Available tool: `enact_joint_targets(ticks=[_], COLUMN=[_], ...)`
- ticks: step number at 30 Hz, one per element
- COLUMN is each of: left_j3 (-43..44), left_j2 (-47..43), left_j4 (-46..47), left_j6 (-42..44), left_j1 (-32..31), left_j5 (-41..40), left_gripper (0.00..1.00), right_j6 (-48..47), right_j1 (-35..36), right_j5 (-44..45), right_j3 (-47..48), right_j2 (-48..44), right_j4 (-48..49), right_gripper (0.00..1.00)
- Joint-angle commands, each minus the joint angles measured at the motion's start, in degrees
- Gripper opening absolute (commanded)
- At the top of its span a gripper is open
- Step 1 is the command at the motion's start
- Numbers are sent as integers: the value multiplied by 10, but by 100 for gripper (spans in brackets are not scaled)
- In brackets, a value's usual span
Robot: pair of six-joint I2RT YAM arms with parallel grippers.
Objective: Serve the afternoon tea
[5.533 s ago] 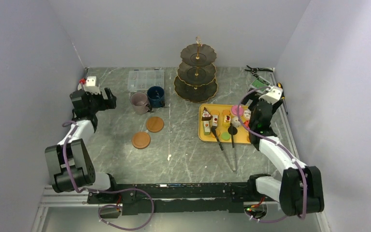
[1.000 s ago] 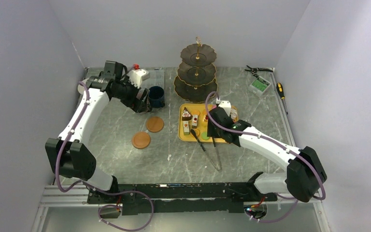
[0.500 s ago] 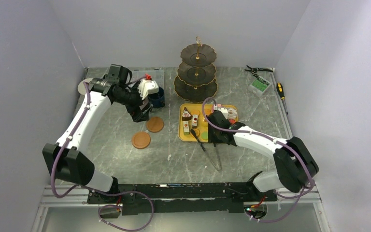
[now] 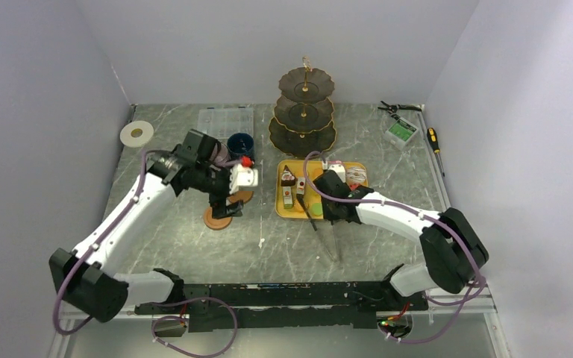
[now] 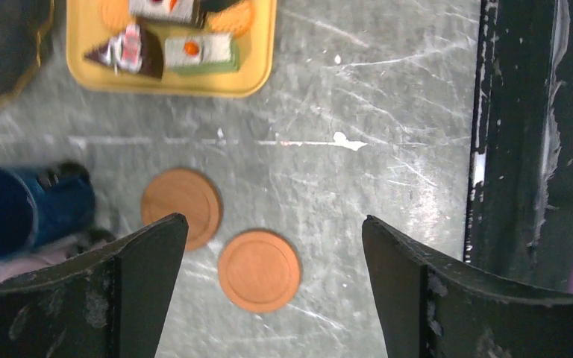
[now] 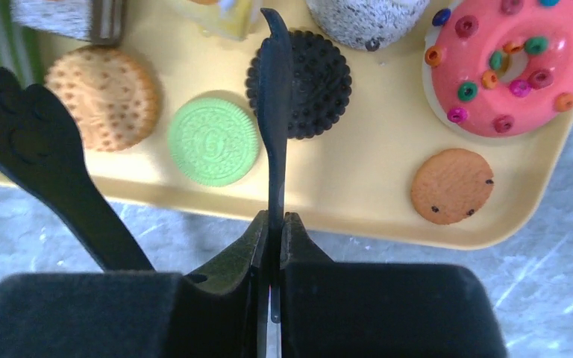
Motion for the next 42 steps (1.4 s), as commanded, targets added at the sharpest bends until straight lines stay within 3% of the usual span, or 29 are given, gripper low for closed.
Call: enact_joint_targets(ticks=[1, 12, 21, 34, 42], left_j3=[-40, -92, -122, -116, -91], left_j2=[-68, -109, -118, -108, -94], left_j4=[77, 140, 201, 173, 169], left_j6=[107, 286, 314, 256, 229], left_j1=[-64, -167, -236, -257, -258], left_j5=[18, 2, -103, -182, -193], left_gripper=[94, 93, 89, 60, 36], right_j6=[-41, -97, -144, -165, -181], right_j1=[19, 67, 135, 191, 215], right_j5=[30, -33, -4, 14, 18], right_j3=[60, 233, 409, 501, 504], right_j2=[-53, -52, 48, 88, 84], right_j4=[-67, -222, -321, -352, -369], right_gripper=[0, 0, 0, 0, 2])
